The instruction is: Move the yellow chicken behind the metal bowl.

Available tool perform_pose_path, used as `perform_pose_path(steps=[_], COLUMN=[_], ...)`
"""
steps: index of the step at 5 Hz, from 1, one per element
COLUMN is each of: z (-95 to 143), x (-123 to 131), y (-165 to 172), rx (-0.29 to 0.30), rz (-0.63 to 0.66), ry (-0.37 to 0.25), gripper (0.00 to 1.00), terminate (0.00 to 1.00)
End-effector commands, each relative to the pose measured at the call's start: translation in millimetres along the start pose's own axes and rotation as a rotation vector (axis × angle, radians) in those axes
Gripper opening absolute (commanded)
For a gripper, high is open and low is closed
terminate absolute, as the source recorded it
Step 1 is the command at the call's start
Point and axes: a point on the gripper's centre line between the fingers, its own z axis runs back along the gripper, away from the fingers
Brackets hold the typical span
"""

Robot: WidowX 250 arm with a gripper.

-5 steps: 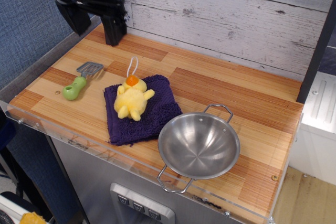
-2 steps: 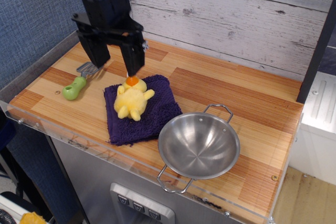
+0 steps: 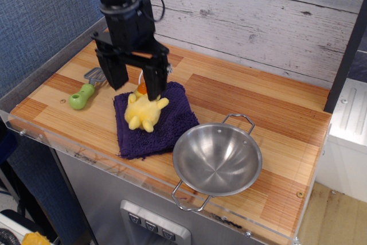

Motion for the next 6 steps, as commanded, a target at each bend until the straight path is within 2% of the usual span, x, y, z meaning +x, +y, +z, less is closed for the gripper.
perform_pose_path(steps=[1,3,4,6], z=[-19,-31,-24,0], x=[5,15,20,22], y=[-15,-15,-16,-15], rx=[0.007,0.047,0.071,0.07], rz=[-0.007,0.017,0.002,-0.025], ry=[0.005,-0.012,-0.05,-0.104], gripper=[1.0,1.0,0.0,0.0], terminate=[0.0,0.0,0.0,0.0])
